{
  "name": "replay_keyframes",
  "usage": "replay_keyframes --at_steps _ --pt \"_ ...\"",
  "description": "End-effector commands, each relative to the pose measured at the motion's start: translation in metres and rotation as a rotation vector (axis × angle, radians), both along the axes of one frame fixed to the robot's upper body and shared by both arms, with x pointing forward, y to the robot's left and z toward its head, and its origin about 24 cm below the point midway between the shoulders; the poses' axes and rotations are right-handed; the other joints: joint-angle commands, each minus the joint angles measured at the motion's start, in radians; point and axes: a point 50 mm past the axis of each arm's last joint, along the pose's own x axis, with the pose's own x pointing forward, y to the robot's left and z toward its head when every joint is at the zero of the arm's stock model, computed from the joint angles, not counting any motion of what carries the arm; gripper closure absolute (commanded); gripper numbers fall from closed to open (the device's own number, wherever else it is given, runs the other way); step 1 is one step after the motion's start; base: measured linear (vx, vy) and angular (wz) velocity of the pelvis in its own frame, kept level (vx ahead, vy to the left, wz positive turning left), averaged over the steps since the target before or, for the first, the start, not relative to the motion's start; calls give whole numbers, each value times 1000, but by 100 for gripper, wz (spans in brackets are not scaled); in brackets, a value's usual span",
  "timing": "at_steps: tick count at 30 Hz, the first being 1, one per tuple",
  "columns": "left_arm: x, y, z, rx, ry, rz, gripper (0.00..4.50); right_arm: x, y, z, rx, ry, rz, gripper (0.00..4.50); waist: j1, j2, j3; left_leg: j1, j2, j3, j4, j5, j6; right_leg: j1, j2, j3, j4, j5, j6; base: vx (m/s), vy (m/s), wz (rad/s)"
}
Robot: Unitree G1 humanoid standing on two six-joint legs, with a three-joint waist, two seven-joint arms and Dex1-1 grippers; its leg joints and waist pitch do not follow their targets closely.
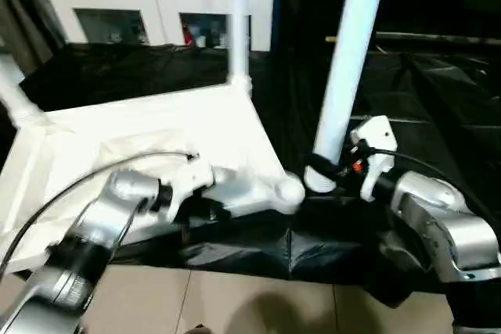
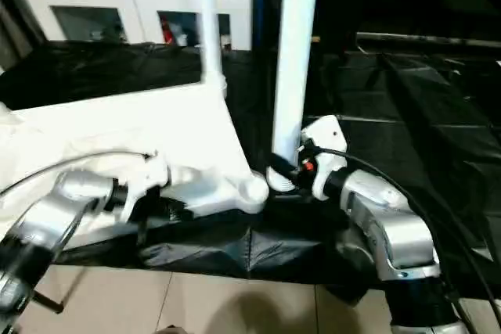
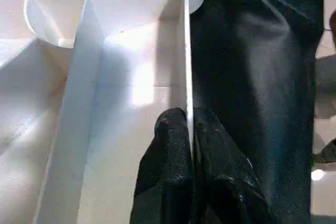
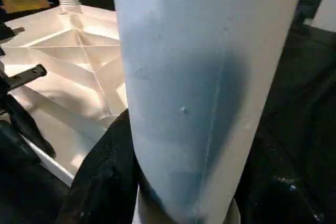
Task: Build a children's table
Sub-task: Pick table leg
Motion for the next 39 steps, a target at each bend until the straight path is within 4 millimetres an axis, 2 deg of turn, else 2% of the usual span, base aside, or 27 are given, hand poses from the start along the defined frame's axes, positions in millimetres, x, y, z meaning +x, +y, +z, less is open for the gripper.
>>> replay_keyframes --at_steps 1,4,6,7,10,11,13,14,16,18,19,21,22,23,26,27,28,30,31,32,36,39 --pt "4 -2 15 -50 -87 22 449 5 2 4 11 -17 18 257 -1 -20 -65 14 65 -28 -78 -226 17 35 -96 65 -89 -398 -136 0 0 0" --pt "8 -6 22 -96 -69 53 449 7 5 4 17 -16 37 257 -5 -24 -64 15 64 -27 -78 -222 12 35 -97 66 -89 -395 -137 0 0 0" --pt "9 -8 26 -107 -78 54 404 9 7 6 19 -21 45 257 -5 -24 -64 15 64 -27 -77 -215 12 36 -96 67 -87 -382 -138 0 0 0" --pt "10 -8 28 -100 -88 45 393 9 8 7 23 -23 50 257 -4 -23 -67 10 63 -27 -76 -191 16 39 -96 68 -81 -344 -142 0 0 0" --pt "12 -11 31 -93 -120 29 390 9 8 8 28 -25 56 257 -2 -21 -71 9 63 -25 -74 -152 24 39 -89 67 -72 -235 -171 0 0 0" --pt "12 -12 31 -97 -118 28 390 9 8 8 29 -24 58 257 -2 -23 -72 13 64 -24 -73 -161 22 40 -90 67 -70 -218 -177 0 0 0" --pt "13 -12 31 -100 -114 29 390 9 8 8 30 -24 60 257 -2 -25 -73 11 64 -25 -72 -156 23 43 -90 66 -67 -201 -184 0 0 0" --pt "14 -15 30 -97 -106 29 390 9 8 7 30 -23 61 257 -3 -21 -74 11 62 -24 -71 -154 23 44 -90 67 -67 -193 -186 0 0 0" --pt "16 -19 28 -85 -105 35 390 9 9 7 30 -22 61 257 -3 -17 -73 12 62 -23 -71 -162 21 43 -90 67 -69 -204 -187 0 0 0" --pt "17 -20 27 -78 -106 38 390 9 9 6 31 -22 61 257 -3 -22 -71 12 62 -23 -72 -180 17 44 -90 68 -73 -232 -181 0 0 0" --pt "17 -22 23 -63 -98 33 390 8 9 6 32 -22 59 257 -2 -16 -71 13 62 -25 -72 -189 12 44 -91 67 -75 -249 -175 0 0 0" --pt "16 -23 22 -67 -79 34 390 8 9 6 33 -22 58 257 -3 -19 -71 15 62 -24 -73 -199 7 43 -91 68 -79 -266 -169 0 0 0" --pt "16 -23 22 -74 -71 37 390 7 9 6 33 -21 57 257 -3 -19 -71 16 64 -26 -74 -201 5 43 -91 67 -78 -267 -170 0 0 0" --pt "16 -26 22 -95 -55 48 372 7 9 6 33 -20 53 257 -3 -15 -71 16 64 -25 -73 -202 1 43 -91 68 -76 -263 -174 0 0 0" --pt "16 -29 23 -112 -47 58 352 7 9 5 33 -19 51 257 -3 -18 -72 15 63 -25 -73 -200 3 44 -90 67 -76 -251 -181 0 0 0" --pt "17 -29 23 -102 -64 60 352 7 9 5 33 -19 49 257 -3 -16 -72 15 63 -26 -72 -198 4 44 -90 67 -76 -246 -181 0 0 0" --pt "19 -29 21 -76 -77 68 328 7 9 5 34 -18 47 257 -4 -19 -72 13 62 -26 -72 -194 7 45 -89 67 -76 -240 -180 0 0 0" --pt "19 -30 20 -71 -79 70 316 7 9 5 33 -17 47 257 -4 -18 -73 14 62 -26 -71 -189 10 46 -89 67 -75 -233 -178 0 0 0" --pt "18 -30 18 -74 -60 71 316 7 10 5 34 -16 47 257 -3 -21 -74 13 62 -25 -71 -183 12 46 -89 67 -74 -229 -179 0 0 0" --pt "18 -31 18 -75 -55 72 316 7 10 5 34 -16 47 257 -3 -18 -73 13 63 -26 -72 -181 13 45 -89 67 -73 -226 -182 0 0 0" --pt "17 -30 14 -44 -53 76 316 8 13 4 35 -14 50 257 -4 -21 -72 14 63 -26 -72 -189 12 45 -90 67 -75 -234 -181 0 0 0" --pt "15 -30 13 -57 -33 72 316 8 13 4 37 -11 52 257 -3 -19 -72 15 63 -25 -73 -197 9 44 -91 67 -77 -251 -179 0 0 0"
